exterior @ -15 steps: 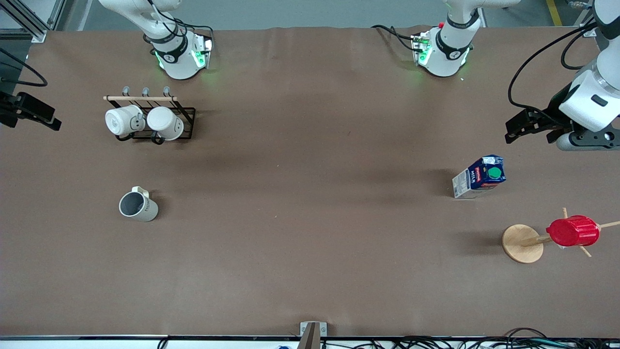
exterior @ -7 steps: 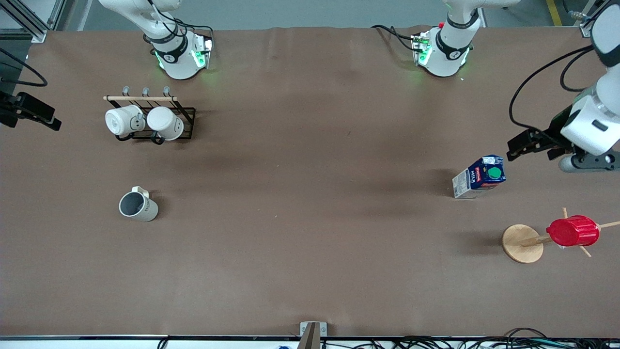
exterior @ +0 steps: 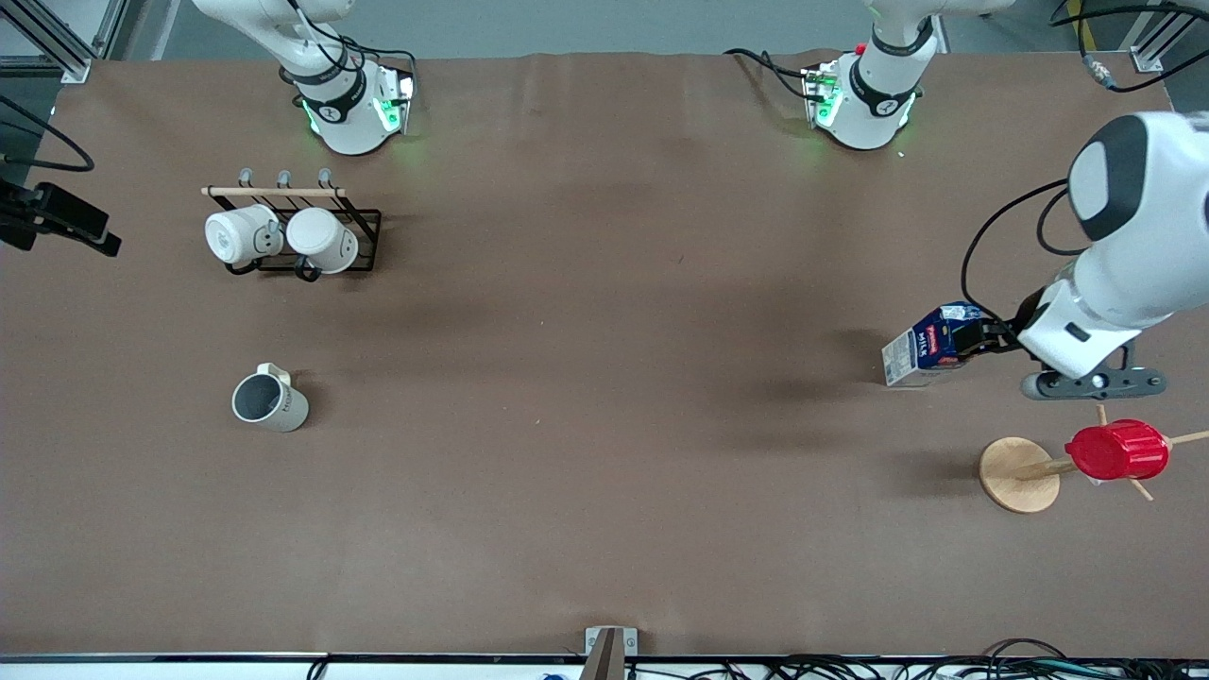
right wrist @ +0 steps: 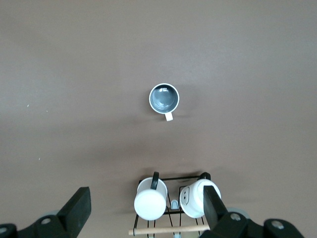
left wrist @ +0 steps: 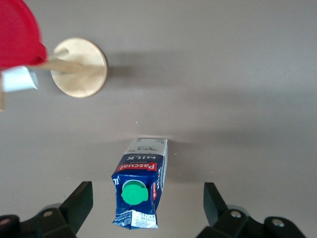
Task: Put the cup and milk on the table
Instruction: 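Reach the right gripper to the grey mug and grasp its rim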
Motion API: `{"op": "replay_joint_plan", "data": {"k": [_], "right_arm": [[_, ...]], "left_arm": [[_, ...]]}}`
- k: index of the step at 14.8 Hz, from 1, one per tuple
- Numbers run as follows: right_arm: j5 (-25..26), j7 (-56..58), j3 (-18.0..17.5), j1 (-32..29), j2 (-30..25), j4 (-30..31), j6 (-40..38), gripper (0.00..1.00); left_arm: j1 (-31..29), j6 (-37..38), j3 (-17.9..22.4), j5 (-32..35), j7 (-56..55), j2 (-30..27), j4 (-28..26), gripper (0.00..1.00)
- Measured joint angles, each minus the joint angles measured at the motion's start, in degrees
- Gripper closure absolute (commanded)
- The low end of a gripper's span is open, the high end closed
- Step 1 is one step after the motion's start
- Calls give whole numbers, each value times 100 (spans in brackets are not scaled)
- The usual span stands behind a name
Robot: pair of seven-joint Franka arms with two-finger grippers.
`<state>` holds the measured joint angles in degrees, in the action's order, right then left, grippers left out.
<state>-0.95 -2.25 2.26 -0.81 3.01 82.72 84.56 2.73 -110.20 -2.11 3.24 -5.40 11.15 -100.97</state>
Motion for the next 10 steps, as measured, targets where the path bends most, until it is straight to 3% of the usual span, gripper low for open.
{"op": "replay_joint_plan", "data": {"k": [10], "right_arm": [[30, 1367, 230, -76, 1201, 2197, 3442, 0]], "left_arm": [[-303, -929, 7, 121, 2, -14, -1139, 4]]}}
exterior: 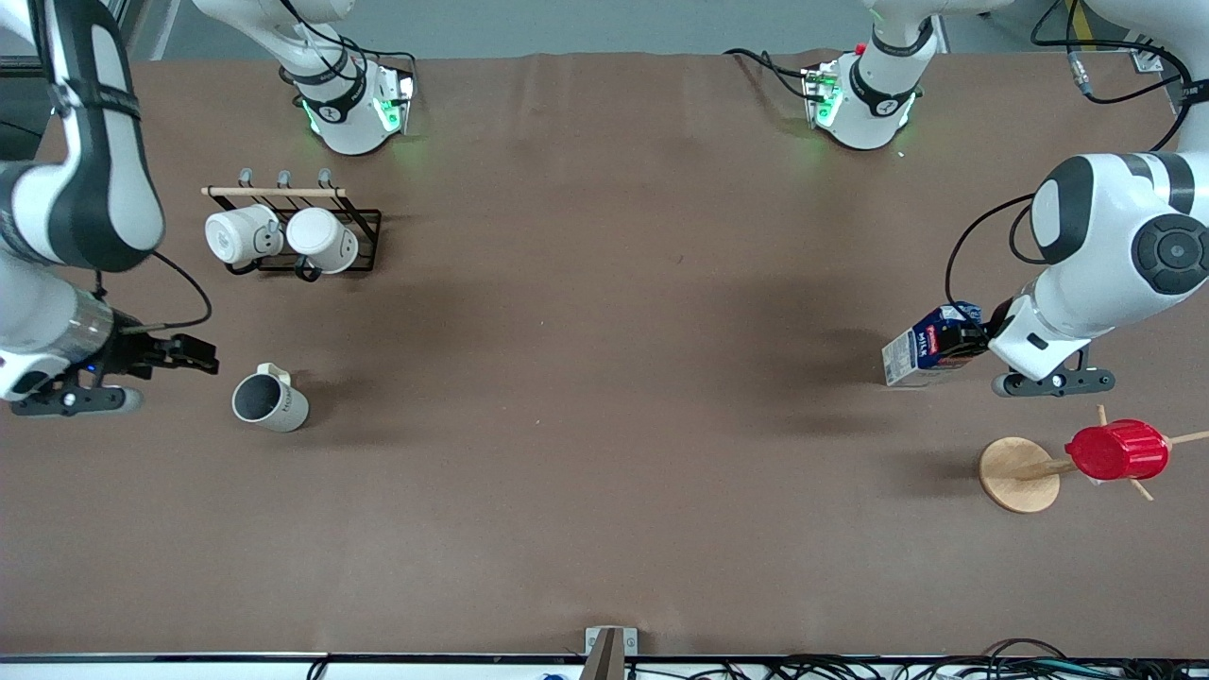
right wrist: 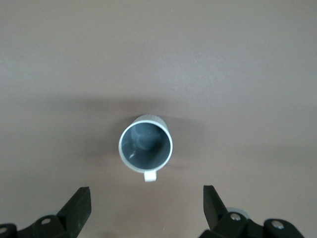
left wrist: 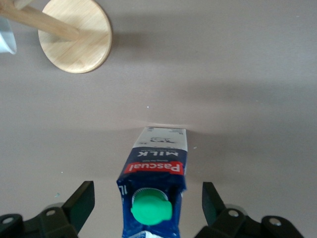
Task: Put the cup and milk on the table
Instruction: 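Reach the right gripper to the grey mug and grasp its rim, then lift the grey mug with the right gripper and carry it toward the table center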
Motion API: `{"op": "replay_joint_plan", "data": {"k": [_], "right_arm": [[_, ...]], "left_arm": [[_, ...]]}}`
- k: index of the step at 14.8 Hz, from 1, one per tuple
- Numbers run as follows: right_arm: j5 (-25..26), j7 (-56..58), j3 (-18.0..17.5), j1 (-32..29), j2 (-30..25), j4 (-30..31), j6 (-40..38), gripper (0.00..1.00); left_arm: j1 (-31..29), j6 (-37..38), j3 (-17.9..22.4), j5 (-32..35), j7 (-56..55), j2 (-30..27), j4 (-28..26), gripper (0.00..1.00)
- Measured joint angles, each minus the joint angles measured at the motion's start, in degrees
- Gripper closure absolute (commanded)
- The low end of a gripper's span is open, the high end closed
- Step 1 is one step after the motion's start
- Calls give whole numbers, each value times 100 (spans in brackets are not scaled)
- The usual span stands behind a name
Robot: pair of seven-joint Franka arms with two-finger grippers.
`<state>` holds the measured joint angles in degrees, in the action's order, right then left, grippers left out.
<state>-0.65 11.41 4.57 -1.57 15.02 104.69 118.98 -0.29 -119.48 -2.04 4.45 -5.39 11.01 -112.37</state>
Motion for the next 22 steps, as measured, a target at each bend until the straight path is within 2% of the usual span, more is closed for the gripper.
{"op": "replay_joint_plan", "data": {"k": [6, 8, 10, 11, 13, 15, 16, 19, 20, 22], "right_arm": [[71, 622, 146, -4, 713, 518, 1583, 0], [74, 690, 163, -4, 936, 597, 1960, 7], [76, 715, 161, -2, 1042, 745, 2265, 22], [77, 719, 159, -2, 1058, 815, 2366, 33], [79, 723, 157, 0, 1073, 908, 2494, 72], [80, 725, 156, 1, 1100, 929, 2525, 93], [80, 722, 155, 1, 1113, 931, 2542, 100], [80, 715, 153, 2, 1120, 931, 2543, 100], [78, 715, 148, 4, 1118, 926, 2540, 100], [74, 715, 123, 20, 1094, 867, 2426, 100]], "left_arm": [[-21, -187, -24, 0, 0, -3, -275, 4], [-21, -187, -32, 0, 0, -4, -278, 4], [-21, -186, -32, 0, 0, -4, -299, 4], [-22, -186, -32, 0, 1, -6, -329, 4], [-25, -186, -31, 0, 31, -6, -394, 4], [-27, -186, -31, 0, 82, -6, -443, 4], [-28, -186, -31, 0, 88, -6, -467, 4], [-28, -186, -31, 0, 91, -6, -504, 5], [-28, -186, -31, 0, 91, -6, -511, 10], [-28, -186, -31, 0, 91, -7, -517, 32]]}}
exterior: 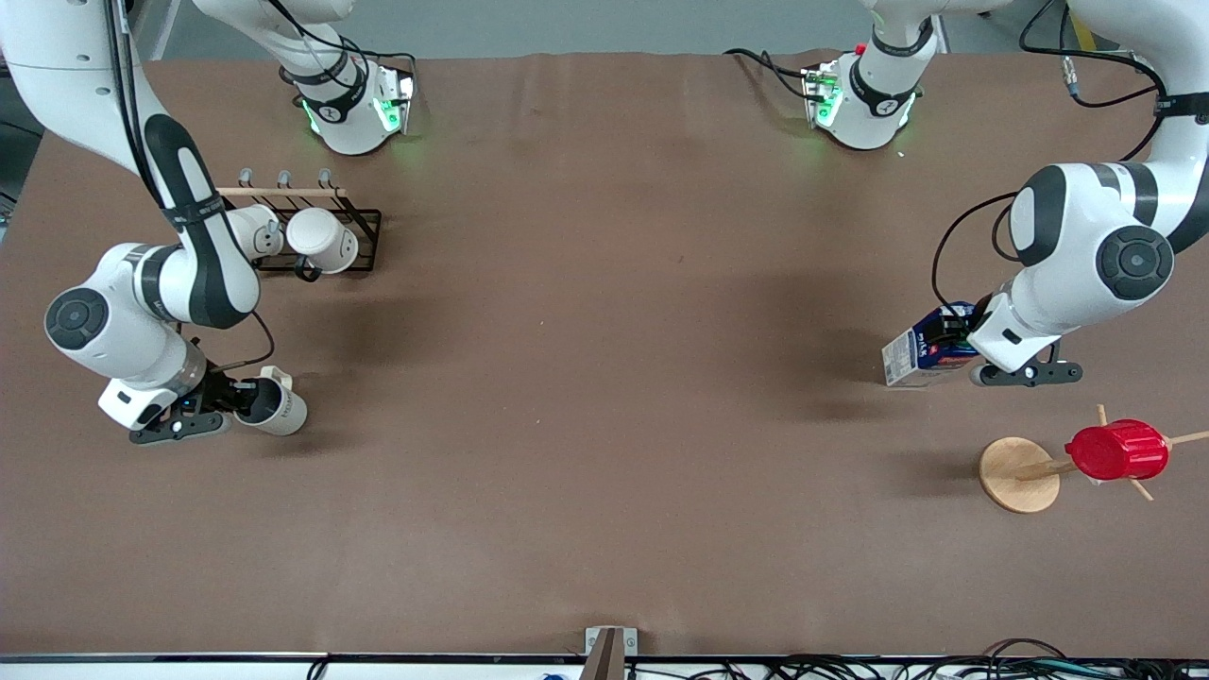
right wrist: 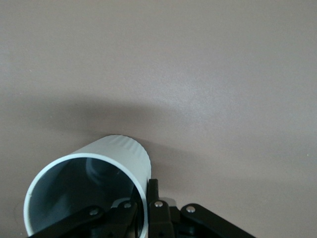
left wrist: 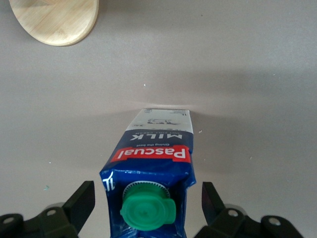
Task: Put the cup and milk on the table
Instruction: 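Lift the grey mug with the right gripper and carry it toward the table center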
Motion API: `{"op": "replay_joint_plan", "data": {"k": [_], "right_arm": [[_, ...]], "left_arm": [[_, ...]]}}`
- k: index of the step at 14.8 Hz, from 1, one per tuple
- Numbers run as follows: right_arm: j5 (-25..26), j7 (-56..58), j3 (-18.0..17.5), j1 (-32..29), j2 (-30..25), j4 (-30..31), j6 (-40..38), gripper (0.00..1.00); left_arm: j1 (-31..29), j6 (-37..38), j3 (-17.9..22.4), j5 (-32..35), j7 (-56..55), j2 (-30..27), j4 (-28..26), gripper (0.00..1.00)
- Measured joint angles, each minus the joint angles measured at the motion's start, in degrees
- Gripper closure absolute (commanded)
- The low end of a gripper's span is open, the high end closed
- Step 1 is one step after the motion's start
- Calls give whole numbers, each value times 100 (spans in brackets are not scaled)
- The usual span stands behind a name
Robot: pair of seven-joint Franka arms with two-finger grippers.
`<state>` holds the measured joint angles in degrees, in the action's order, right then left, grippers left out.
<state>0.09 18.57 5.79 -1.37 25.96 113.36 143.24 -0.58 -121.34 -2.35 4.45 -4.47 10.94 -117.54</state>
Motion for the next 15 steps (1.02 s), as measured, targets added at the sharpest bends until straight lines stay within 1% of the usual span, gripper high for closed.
{"op": "replay_joint_plan", "data": {"k": [2, 3, 5, 7, 10, 11, 12, 14, 15], "right_arm": [[0, 0, -35, 105, -25, -219, -512, 100], [0, -9, -71, 213, -63, -407, -832, 100], [-1, -282, -274, 472, -196, -835, -1525, 100], [0, -931, -731, 655, -309, -1242, -2044, 100], [7, -2214, -1551, 834, -312, -1600, -2168, 100], [10, -2658, -1730, 970, -261, -1672, -2167, 100], [12, -3090, -1823, 1172, -172, -1774, -2159, 100], [56, -3885, -1865, 1672, 119, -2062, -2142, 100], [175, -4286, -1868, 1904, 306, -2236, -2127, 100]], "left_arm": [[-2, 0, 0, 0, 0, -2, 0, 46], [-2, 0, 0, 0, 0, -3, -1, 49], [-2, 0, 0, 0, 0, -7, -1, 51], [-2, 0, -1, 0, 0, -9, -1, 52], [-2, 0, -2, 0, 0, -12, -1, 52], [-3, 0, -2, 0, 0, -12, -1, 52], [-3, 0, -2, 0, 0, -13, -1, 52], [-3, 0, -3, 0, 0, -14, -1, 52], [-3, 0, -3, 0, 0, -15, 0, 52]]}}
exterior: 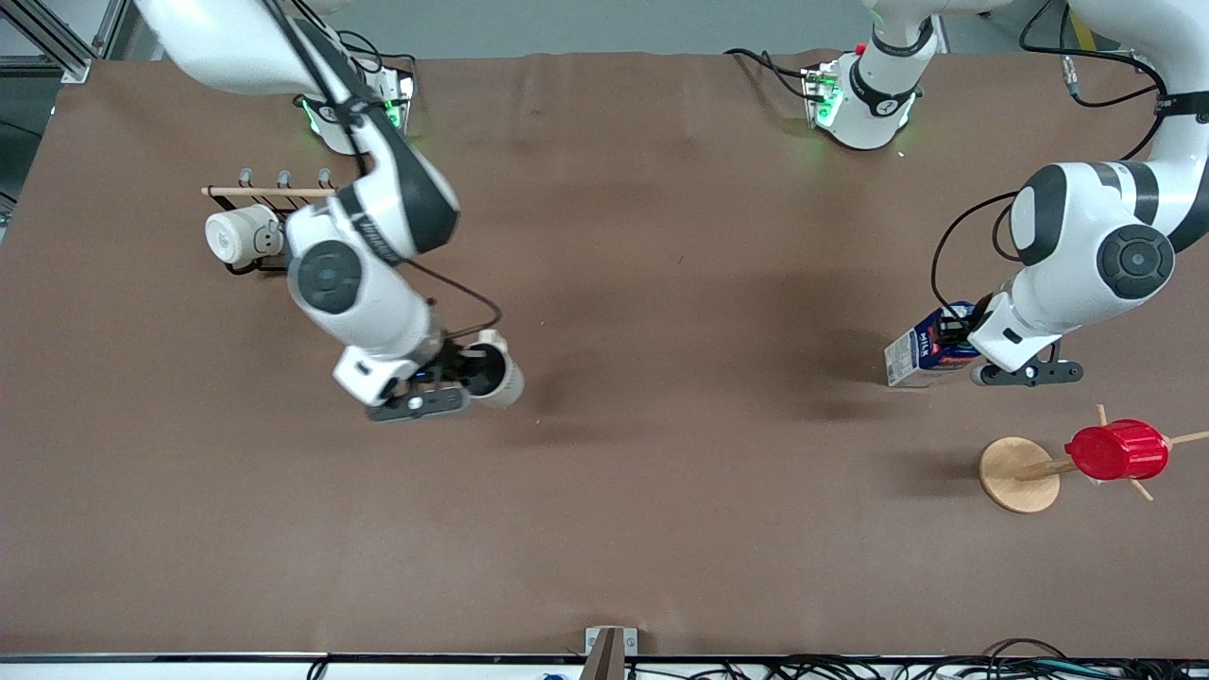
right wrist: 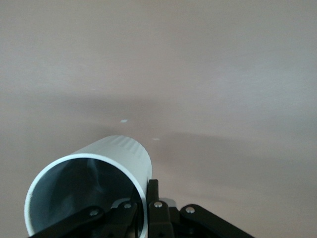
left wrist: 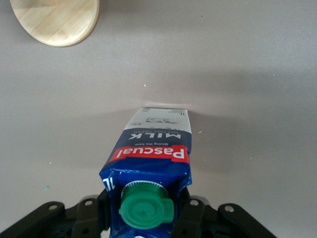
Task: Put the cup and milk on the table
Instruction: 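Lift the grey mug with the right gripper and carry it toward the table center, then set the mug down and release it while the left gripper carries the milk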
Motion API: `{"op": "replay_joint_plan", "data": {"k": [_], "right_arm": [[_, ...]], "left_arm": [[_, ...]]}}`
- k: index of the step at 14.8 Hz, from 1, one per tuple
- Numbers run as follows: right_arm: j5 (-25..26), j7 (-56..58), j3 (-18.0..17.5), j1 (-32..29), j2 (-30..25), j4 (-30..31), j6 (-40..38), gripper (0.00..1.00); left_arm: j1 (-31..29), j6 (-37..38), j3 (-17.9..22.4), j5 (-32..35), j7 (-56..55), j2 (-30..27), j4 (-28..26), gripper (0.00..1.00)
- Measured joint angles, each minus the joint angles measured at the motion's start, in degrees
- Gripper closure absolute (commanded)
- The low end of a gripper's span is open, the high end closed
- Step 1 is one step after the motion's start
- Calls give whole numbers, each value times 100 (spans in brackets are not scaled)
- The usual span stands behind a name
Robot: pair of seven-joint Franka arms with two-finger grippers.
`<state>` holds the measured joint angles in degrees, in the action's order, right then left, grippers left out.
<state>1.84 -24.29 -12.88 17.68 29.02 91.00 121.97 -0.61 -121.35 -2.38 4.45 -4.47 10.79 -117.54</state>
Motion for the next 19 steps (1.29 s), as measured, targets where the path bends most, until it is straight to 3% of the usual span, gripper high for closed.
{"op": "replay_joint_plan", "data": {"k": [4, 6, 9, 16, 17, 18, 19], "right_arm": [[516, -1160, 2, 721, 844, -773, 67, 100], [755, -1387, 2, 950, 1085, -960, 150, 100], [1079, -1645, 2, 1201, 1277, -1029, 208, 99], [1300, -2033, 3, 1409, 1531, -1036, 530, 92], [1301, -2053, 5, 1409, 1550, -1037, 538, 89], [1301, -2114, 8, 1409, 1563, -1037, 540, 79], [1301, -2217, 9, 1409, 1572, -1038, 541, 55]], "left_arm": [[0, -5, 0, 0, 0, -5, 8, 52], [0, -21, -3, 0, 0, -10, 54, 60], [13, -33, -20, 0, 0, -12, 245, 75], [150, 232, -238, 0, -1, 166, 1032, 78], [158, 406, -338, 0, -6, 288, 1268, 78], [167, 589, -444, 0, -25, 440, 1542, 78], [177, 743, -555, 0, -76, 606, 1815, 78]]}}
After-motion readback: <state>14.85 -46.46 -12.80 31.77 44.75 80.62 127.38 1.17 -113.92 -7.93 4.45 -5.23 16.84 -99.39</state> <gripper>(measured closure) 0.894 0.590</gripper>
